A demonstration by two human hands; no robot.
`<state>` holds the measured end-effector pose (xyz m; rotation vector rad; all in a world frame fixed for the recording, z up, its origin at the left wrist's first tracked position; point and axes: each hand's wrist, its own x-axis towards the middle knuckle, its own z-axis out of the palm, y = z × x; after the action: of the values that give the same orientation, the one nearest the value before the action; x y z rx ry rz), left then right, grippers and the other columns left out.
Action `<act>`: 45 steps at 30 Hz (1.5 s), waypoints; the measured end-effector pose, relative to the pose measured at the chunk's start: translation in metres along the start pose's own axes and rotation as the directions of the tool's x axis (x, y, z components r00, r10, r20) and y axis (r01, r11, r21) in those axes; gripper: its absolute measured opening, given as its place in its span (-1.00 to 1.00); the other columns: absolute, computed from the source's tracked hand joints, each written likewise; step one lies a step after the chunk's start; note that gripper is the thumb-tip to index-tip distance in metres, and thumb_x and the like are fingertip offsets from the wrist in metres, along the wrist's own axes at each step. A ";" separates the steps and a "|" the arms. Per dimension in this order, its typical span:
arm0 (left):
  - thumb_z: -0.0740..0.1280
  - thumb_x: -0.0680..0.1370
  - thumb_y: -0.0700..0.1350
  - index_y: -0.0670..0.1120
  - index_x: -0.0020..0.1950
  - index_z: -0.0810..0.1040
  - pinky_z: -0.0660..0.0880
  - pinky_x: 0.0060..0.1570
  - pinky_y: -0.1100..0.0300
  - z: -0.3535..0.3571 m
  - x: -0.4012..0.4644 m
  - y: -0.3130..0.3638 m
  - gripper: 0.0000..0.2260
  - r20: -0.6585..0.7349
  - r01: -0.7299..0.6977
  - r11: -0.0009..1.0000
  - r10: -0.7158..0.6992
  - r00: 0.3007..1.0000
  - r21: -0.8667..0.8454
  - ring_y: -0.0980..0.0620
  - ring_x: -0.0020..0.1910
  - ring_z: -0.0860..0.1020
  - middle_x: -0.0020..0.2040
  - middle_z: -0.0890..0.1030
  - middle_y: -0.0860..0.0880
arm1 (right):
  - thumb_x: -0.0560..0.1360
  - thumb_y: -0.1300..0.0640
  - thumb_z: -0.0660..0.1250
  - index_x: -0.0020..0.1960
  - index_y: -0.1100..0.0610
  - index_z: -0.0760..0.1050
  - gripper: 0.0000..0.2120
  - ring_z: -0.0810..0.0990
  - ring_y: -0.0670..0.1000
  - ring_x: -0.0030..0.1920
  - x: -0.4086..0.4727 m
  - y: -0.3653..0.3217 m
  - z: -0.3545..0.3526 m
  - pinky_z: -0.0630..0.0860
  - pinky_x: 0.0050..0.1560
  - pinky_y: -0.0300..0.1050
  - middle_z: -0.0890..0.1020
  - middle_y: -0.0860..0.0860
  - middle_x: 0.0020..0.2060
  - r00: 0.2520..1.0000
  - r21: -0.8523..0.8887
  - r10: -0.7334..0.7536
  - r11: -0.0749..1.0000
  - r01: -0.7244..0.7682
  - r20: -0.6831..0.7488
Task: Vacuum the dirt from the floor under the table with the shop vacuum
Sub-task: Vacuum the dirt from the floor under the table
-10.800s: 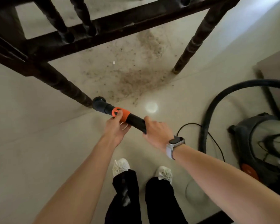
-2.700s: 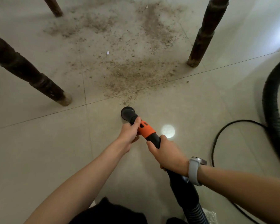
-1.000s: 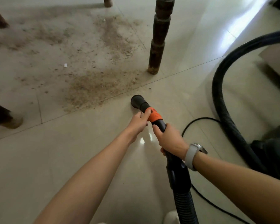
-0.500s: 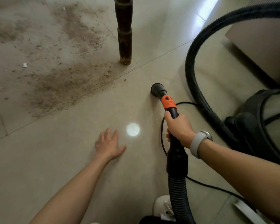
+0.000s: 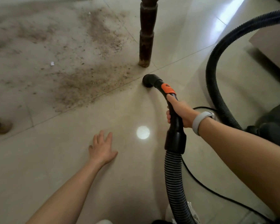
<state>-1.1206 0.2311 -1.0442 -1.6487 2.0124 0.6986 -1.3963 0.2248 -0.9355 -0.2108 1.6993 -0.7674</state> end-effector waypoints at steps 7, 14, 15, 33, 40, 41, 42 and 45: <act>0.30 0.50 0.19 0.05 0.56 -0.12 0.15 0.42 -0.15 0.007 -0.004 -0.014 -0.20 0.005 0.037 0.999 -0.038 0.999 0.009 -0.16 0.53 -0.13 0.56 -0.17 -0.11 | 0.54 -0.13 0.24 -0.03 0.17 0.33 -0.66 0.42 -0.02 -0.58 -0.001 0.003 0.006 0.46 -0.54 -0.24 0.45 0.05 -0.46 0.997 0.011 0.059 0.998 -0.060 0.047; 0.31 0.48 0.21 0.06 0.55 -0.13 0.14 0.40 -0.17 0.008 -0.007 -0.014 -0.18 -0.021 0.034 0.999 -0.034 0.999 0.026 -0.17 0.52 -0.13 0.56 -0.18 -0.10 | 0.54 -0.12 0.25 -0.05 0.16 0.34 -0.67 0.44 0.00 -0.57 -0.002 0.004 0.024 0.47 -0.52 -0.21 0.47 0.06 -0.47 0.995 -0.079 0.061 0.995 -0.055 0.083; 0.31 0.49 0.21 0.06 0.55 -0.13 0.14 0.40 -0.18 0.008 -0.007 -0.014 -0.18 -0.020 0.034 0.999 -0.033 0.999 0.025 -0.17 0.53 -0.14 0.56 -0.18 -0.10 | 0.54 -0.12 0.24 -0.05 0.16 0.34 -0.67 0.44 0.00 -0.57 -0.002 0.004 0.026 0.47 -0.52 -0.21 0.47 0.06 -0.47 0.995 -0.087 0.054 0.995 -0.046 0.087; 0.31 0.49 0.19 0.08 0.56 -0.10 0.08 0.43 -0.08 0.014 -0.007 -0.026 -0.21 -0.042 0.017 1.000 -0.019 0.999 -0.026 -0.09 0.54 -0.15 0.57 -0.18 -0.03 | 0.54 -0.10 0.24 -0.05 0.16 0.33 -0.69 0.44 0.01 -0.56 -0.010 0.016 0.070 0.47 -0.49 -0.19 0.47 0.05 -0.49 0.974 -0.210 0.045 0.978 0.003 0.222; 0.29 0.51 0.19 0.08 0.55 -0.09 0.03 0.45 -0.06 0.018 -0.015 -0.045 -0.24 -0.060 0.061 0.996 -0.065 0.996 -0.063 -0.09 0.54 -0.14 0.57 -0.18 -0.02 | 0.56 -0.09 0.21 -0.04 0.15 0.32 -0.71 0.44 0.00 -0.57 -0.016 0.024 0.097 0.46 -0.50 -0.20 0.45 0.06 -0.47 0.962 -0.284 0.024 0.957 0.057 0.273; 0.29 0.51 0.19 0.08 0.55 -0.09 0.03 0.45 -0.06 0.018 -0.016 -0.048 -0.24 -0.058 0.074 0.995 -0.078 0.995 -0.070 -0.10 0.54 -0.14 0.57 -0.18 -0.03 | 0.57 -0.08 0.21 -0.05 0.16 0.32 -0.71 0.43 -0.01 -0.58 -0.017 0.025 0.101 0.45 -0.51 -0.20 0.45 0.07 -0.47 0.959 -0.289 0.019 0.955 0.067 0.284; 0.29 0.50 0.19 0.08 0.55 -0.09 0.04 0.45 -0.07 0.019 -0.017 -0.052 -0.23 -0.060 0.087 0.993 -0.092 0.994 -0.078 -0.10 0.54 -0.14 0.57 -0.18 -0.04 | 0.57 -0.08 0.21 -0.06 0.16 0.32 -0.71 0.43 -0.01 -0.59 -0.018 0.027 0.106 0.45 -0.52 -0.21 0.45 0.07 -0.47 0.956 -0.293 0.014 0.953 0.076 0.295; 0.31 0.48 0.20 0.08 0.55 -0.07 0.07 0.44 -0.09 0.021 -0.021 -0.062 -0.22 -0.068 0.129 0.984 -0.138 0.988 -0.120 -0.11 0.53 -0.13 0.56 -0.16 -0.06 | 0.57 -0.08 0.21 -0.08 0.17 0.31 -0.70 0.43 0.00 -0.59 -0.020 0.031 0.119 0.44 -0.53 -0.20 0.45 0.06 -0.48 0.948 -0.307 0.010 0.947 0.093 0.318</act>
<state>-1.0555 0.2499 -1.0534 -1.8839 1.9228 0.7248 -1.2729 0.2145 -0.9476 -0.5674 1.5044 -0.4539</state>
